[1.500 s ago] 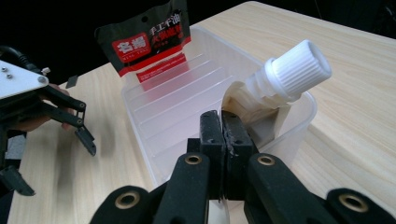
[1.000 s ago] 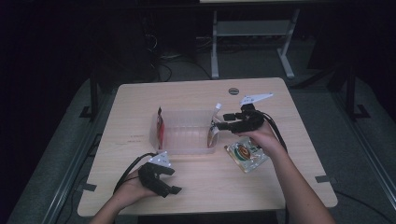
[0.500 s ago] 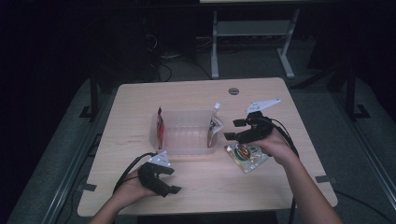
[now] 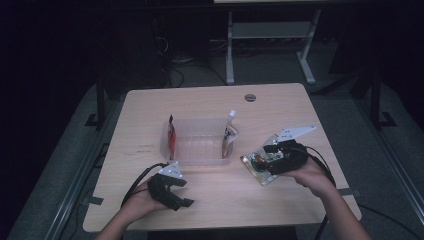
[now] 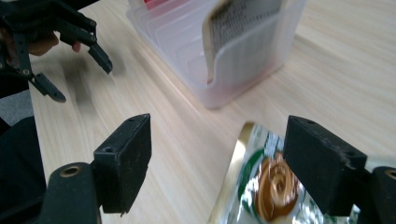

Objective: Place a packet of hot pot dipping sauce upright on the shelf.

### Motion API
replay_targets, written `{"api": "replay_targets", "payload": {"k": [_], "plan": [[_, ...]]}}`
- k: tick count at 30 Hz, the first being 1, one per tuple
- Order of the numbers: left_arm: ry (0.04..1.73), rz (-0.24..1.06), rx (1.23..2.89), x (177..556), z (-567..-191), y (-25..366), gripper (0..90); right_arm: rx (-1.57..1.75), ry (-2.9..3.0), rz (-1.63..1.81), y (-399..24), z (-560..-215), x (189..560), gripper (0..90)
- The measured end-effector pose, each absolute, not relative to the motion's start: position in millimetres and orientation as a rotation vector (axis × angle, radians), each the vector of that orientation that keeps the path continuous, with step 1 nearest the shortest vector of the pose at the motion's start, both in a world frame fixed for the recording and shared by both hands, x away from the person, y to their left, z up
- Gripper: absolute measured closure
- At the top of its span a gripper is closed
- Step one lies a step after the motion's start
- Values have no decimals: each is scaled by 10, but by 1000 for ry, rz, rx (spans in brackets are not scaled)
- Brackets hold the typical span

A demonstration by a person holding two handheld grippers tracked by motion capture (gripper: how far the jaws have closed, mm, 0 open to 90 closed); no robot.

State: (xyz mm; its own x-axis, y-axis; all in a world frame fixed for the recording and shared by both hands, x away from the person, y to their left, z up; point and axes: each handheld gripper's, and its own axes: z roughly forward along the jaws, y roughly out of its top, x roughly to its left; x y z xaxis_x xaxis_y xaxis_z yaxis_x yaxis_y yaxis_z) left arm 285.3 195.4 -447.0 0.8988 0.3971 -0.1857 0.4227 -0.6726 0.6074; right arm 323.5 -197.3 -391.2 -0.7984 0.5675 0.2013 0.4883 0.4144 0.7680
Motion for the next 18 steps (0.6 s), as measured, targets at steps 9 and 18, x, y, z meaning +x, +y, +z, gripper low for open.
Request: {"api": "replay_targets", "payload": {"k": [9,18], "plan": [[584,-46,2381,2852,-4461,1955,218,1032,2542,1311,-2211,-4009,3108,244],[579,-50,2386,2851,-4471,1936,218,1119,2478,1244,-2383,-4100,3234,623]]}}
